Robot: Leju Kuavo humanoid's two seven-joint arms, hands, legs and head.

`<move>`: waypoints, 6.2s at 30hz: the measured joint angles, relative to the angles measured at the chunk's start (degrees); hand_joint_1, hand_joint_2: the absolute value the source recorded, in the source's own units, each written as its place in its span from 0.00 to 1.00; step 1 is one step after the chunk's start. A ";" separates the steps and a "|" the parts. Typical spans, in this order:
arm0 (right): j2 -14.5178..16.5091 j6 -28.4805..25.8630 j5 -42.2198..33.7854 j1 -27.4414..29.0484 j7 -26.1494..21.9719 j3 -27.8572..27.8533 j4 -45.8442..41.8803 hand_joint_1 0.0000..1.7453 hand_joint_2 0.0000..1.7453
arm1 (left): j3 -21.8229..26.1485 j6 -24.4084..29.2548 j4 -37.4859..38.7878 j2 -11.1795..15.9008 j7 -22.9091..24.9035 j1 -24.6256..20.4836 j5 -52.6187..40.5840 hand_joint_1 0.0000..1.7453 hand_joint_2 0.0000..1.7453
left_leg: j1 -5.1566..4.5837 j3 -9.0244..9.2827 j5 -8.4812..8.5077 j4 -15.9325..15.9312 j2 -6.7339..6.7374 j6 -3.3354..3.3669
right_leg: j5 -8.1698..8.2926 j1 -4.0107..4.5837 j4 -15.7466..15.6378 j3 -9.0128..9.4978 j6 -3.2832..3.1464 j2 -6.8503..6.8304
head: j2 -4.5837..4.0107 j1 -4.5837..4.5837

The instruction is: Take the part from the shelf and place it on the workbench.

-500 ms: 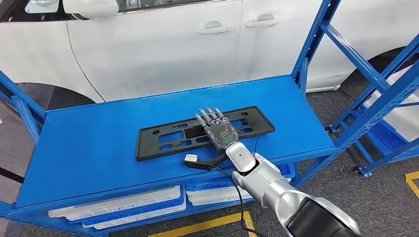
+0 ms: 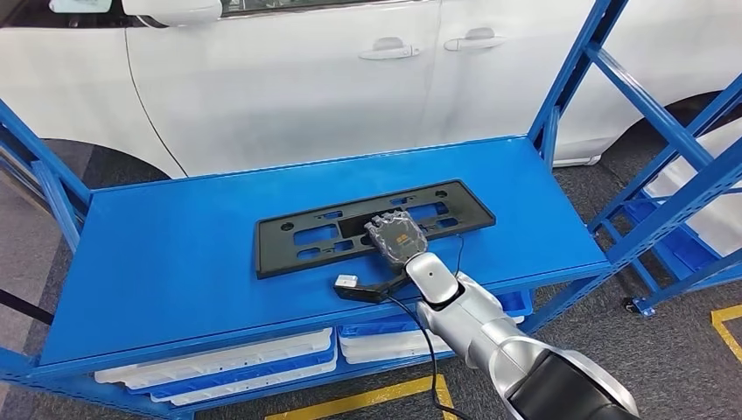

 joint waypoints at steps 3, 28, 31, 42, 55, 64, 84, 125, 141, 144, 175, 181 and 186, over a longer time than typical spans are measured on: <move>-0.01 -0.06 -0.02 0.14 -0.51 -0.30 0.18 1.00 1.00 | 0.01 0.13 0.01 0.00 0.03 0.02 0.00 0.00 0.00 | -0.08 0.04 -0.05 0.02 -0.05 0.00 | 0.94 -0.06 1.91 -1.09 -0.11 0.00 | 0.00 0.00; -0.71 16.94 -53.20 5.28 -36.41 -12.53 -21.37 1.00 1.00 | -1.44 -5.81 0.01 0.13 -1.92 -0.46 0.01 0.00 1.00 | 0.40 1.43 -0.31 -0.64 0.28 -0.44 | 3.33 0.85 -9.13 5.75 -0.88 0.38 | 0.00 0.01; -2.01 29.78 -83.28 11.83 -39.40 -15.79 -38.03 1.00 1.00 | -1.43 -6.79 0.01 0.11 -2.05 -0.51 0.02 0.00 1.00 | 0.25 1.19 -0.29 -0.65 0.12 0.10 | -1.95 0.46 1.63 0.73 -0.40 0.28 | 0.00 0.01; -4.61 49.62 -103.36 23.74 -33.74 -18.58 -72.89 1.00 1.00 | -1.39 -8.24 0.01 -0.73 -5.21 -0.92 0.01 0.00 1.00 | -0.54 0.77 -0.95 -0.08 0.05 -1.76 | 5.73 0.65 -13.20 7.21 -2.59 0.15 | 0.00 0.00; -5.14 54.83 -102.11 24.20 -32.28 -17.59 -77.13 1.00 1.00 | -2.24 -7.12 0.01 -0.50 -4.12 -1.81 0.01 0.00 1.00 | -0.94 0.61 -0.41 -0.06 -0.03 -1.11 | 5.50 0.86 -12.11 6.72 -2.22 0.03 | 0.00 0.00; -6.38 56.49 -103.86 23.13 -32.62 -16.83 -76.48 1.00 1.00 | -2.45 -5.53 0.01 -0.03 -2.67 -1.96 0.02 0.00 1.00 | -0.39 -1.57 1.94 -0.72 0.16 0.22 | -3.04 -0.20 1.94 2.64 -0.07 0.01 | 0.00 0.01; -11.58 57.36 -108.30 21.00 -36.84 -14.33 -75.17 1.00 1.00 | -3.07 -4.03 0.01 0.20 -1.16 -1.93 -0.02 0.00 1.00 | -0.98 4.85 -3.76 0.23 0.11 -1.26 | 7.66 1.15 -11.91 4.22 -2.94 -0.27 | 0.00 0.01; -14.02 65.36 -94.54 40.42 -43.42 -15.73 -83.62 1.00 1.00 | -6.24 -3.98 0.01 -1.72 -3.19 -1.51 0.03 0.00 1.00 | -0.56 3.13 -0.78 -2.57 0.83 0.22 | -1.08 -0.20 2.52 -0.95 0.30 -0.11 | 0.00 0.02; -10.15 62.24 -94.38 40.34 -43.44 -19.62 -83.08 1.00 1.00 | -7.37 -5.96 0.03 -1.73 -1.95 -1.71 0.01 0.00 1.00 | -0.31 -4.77 -8.72 15.31 0.66 -3.53 | 6.30 -0.04 -12.99 6.46 -3.24 -0.41 | 0.00 0.00; -11.20 61.21 -96.80 37.93 -43.16 -19.75 -82.63 1.00 1.00 | -7.96 -6.11 0.03 -1.38 -1.77 -2.07 0.00 0.00 1.00 | -0.38 2.16 -4.87 5.89 0.64 -3.10 | 7.34 0.00 -12.39 4.69 -2.74 -0.32 | 0.00 0.00; -15.63 56.15 -103.78 26.78 -38.12 -14.29 -78.98 1.00 1.00 | -8.09 -4.35 0.03 -0.96 -1.15 -2.40 -0.02 0.00 1.00 | -0.59 1.22 -2.82 3.62 0.74 -2.55 | 5.23 0.11 -12.58 7.50 -2.89 -0.34 | 0.00 0.01; -14.32 56.42 -103.31 26.83 -36.46 -14.50 -79.67 1.00 1.00 | -7.94 -4.62 0.03 -0.97 -1.22 -2.41 0.00 0.00 1.00 | -0.58 3.32 -1.62 -1.62 0.86 -0.63 | 4.89 0.30 -11.47 6.53 -1.03 -0.27 | 0.00 0.02; -14.06 56.48 -101.31 27.99 -36.65 -15.18 -79.91 1.00 1.00 | -7.94 -4.81 0.03 -1.07 -1.13 -2.37 0.01 0.00 1.00 | -0.58 2.34 -0.88 -1.71 1.87 0.27 | -2.47 -0.05 3.08 0.37 -0.25 -0.17 | 0.00 0.02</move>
